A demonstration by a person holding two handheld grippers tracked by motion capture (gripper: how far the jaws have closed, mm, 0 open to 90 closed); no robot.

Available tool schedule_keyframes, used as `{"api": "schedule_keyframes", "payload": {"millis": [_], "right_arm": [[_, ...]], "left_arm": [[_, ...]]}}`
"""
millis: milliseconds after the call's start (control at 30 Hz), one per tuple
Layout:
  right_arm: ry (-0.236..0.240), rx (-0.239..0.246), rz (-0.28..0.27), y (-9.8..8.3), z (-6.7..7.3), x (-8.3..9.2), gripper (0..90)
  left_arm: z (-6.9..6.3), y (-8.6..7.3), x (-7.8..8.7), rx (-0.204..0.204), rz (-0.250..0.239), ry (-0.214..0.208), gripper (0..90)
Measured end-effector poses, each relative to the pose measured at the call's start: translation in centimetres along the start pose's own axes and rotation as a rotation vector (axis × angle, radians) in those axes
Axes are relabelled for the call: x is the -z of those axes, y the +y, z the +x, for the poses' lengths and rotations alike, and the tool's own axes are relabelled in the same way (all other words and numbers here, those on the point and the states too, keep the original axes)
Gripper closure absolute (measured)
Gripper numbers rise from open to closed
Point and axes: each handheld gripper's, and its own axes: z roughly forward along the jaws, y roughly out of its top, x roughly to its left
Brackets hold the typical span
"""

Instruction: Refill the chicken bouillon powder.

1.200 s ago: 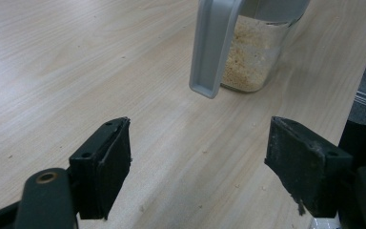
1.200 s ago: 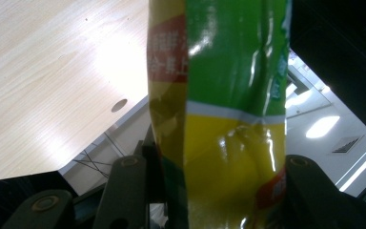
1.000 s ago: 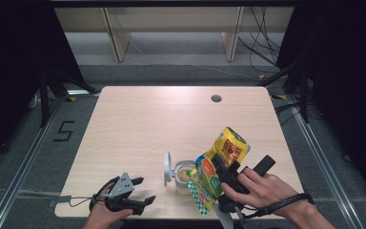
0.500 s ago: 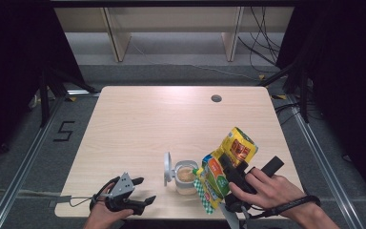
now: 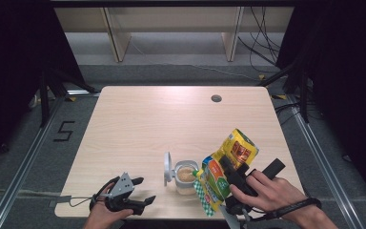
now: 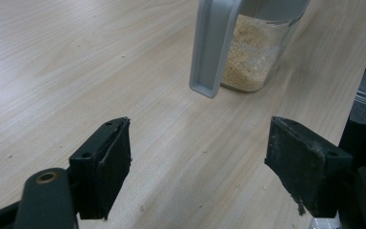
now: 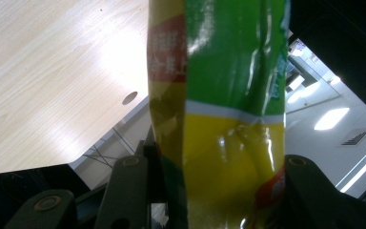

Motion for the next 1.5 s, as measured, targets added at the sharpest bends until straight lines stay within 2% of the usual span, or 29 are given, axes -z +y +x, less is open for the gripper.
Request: {"api": "schedule_keyframes", "payload": {"millis": [67, 167, 267, 333, 800, 833, 867, 933, 967, 1133, 1167, 1500], "right_arm": [[-0.007, 0.0, 0.002, 0.02, -0.06, 0.05, 62.4], [-0.006, -0.001, 0.0, 0.05, -0.08, 0.0, 62.4], [-0.007, 0.007, -0.01, 0.16, -0.28, -0.06, 62.4], [-0.014, 0.0, -0.003, 0.24, -0.26, -0.01, 62.4], [-0.024, 0.004, -0.005, 0.23, -0.55, 0.0, 62.8], [-0.022, -0.046, -0.015, 0.3, -0.25, -0.05, 62.8], [-0.02, -0.054, -0.014, 0.28, -0.18, -0.07, 62.8], [-0.022, -0.05, -0.012, 0.26, -0.21, -0.1, 62.8], [-0.024, -0.03, -0.007, 0.2, -0.33, -0.1, 62.8], [-0.022, -0.016, -0.016, 0.11, -0.42, -0.21, 62.9], [-0.018, -0.029, -0.009, 0.09, -0.31, -0.18, 62.9], [-0.014, -0.037, -0.011, 0.06, 0.01, -0.27, 63.0]], "left_arm": [[-0.01, 0.01, -0.01, 0.0, 0.001, -0.001, 22.9], [0.1, 0.07, 0.02, -0.023, 0.001, -0.002, 22.9], [0.16, 0.08, 0.07, -0.024, 0.005, -0.01, 22.9], [0.05, 0.03, 0.06, 0.001, 0.004, -0.009, 22.9], [0.0, 0.02, 0.01, -0.001, 0.0, 0.0, 22.9], [0.0, 0.01, 0.0, -0.002, -0.001, 0.0, 22.9], [-0.01, 0.01, 0.01, 0.0, 0.0, 0.001, 22.9], [-0.01, 0.01, 0.01, 0.0, -0.001, 0.0, 22.9], [0.01, 0.01, 0.01, -0.001, 0.0, -0.002, 22.9], [0.01, -0.01, -0.04, 0.002, -0.006, -0.001, 22.9], [0.01, -0.01, -0.05, 0.002, -0.006, -0.001, 22.9], [0.0, 0.01, 0.0, 0.0, 0.0, 0.001, 22.9]]}}
